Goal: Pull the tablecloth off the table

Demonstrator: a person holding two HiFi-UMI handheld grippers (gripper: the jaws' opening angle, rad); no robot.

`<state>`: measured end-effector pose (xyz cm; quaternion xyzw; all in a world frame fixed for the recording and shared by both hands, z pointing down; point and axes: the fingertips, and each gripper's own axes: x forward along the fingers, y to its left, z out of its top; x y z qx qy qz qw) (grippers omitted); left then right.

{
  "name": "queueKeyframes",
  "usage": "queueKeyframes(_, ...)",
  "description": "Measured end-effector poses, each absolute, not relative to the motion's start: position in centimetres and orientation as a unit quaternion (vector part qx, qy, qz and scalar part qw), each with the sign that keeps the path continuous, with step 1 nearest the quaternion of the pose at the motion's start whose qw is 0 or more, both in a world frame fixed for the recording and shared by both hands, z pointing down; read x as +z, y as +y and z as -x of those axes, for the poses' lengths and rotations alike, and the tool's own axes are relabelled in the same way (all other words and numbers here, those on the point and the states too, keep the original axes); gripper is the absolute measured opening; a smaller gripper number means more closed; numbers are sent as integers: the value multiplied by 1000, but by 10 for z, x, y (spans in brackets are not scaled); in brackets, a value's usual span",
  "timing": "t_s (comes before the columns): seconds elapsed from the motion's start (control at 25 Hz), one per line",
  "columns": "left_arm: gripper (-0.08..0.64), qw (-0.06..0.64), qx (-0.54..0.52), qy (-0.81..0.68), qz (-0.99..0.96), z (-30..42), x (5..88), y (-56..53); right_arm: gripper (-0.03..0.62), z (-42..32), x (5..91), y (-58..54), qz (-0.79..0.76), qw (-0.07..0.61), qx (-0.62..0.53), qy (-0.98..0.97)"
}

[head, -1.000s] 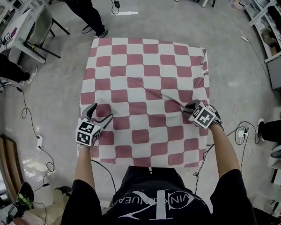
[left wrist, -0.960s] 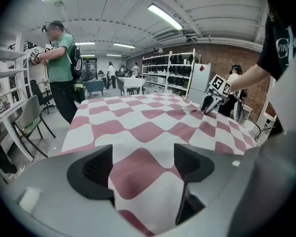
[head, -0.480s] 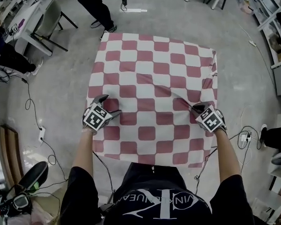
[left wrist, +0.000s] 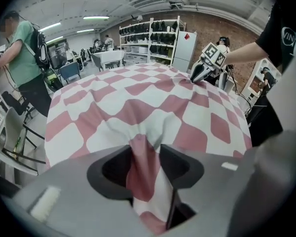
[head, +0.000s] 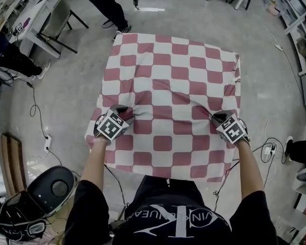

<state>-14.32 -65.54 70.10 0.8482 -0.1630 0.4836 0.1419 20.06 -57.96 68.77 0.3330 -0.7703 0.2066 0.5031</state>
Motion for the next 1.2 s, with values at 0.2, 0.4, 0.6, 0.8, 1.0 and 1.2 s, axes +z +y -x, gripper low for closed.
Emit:
queueKeyframes(0.2,12,132,494,-165,-843,137,707,-639,39,-192,689,-581,-332,509,189,-772)
queueKeyframes(0.4,9,159,447,-189,-860,128,688,-638,8,-208,686,-582,-376,483,173,-772)
queueKeyframes(0.6,11,141,426,-196,-872,116,662,-627,8,-228,671,-577,-381,487,125,-776)
queueKeyframes(0.8,11,125,413,-209,-878,105,638,-628,8,-240,646,-572,-393,473,117,-780)
queueKeyframes(1.0,11,113,389,-212,-889,99,611,-631,8,-242,619,-563,-416,451,124,-780)
queueKeyframes(1.2,11,90,357,-197,-909,81,580,-626,8,-259,610,-554,-419,464,124,-770)
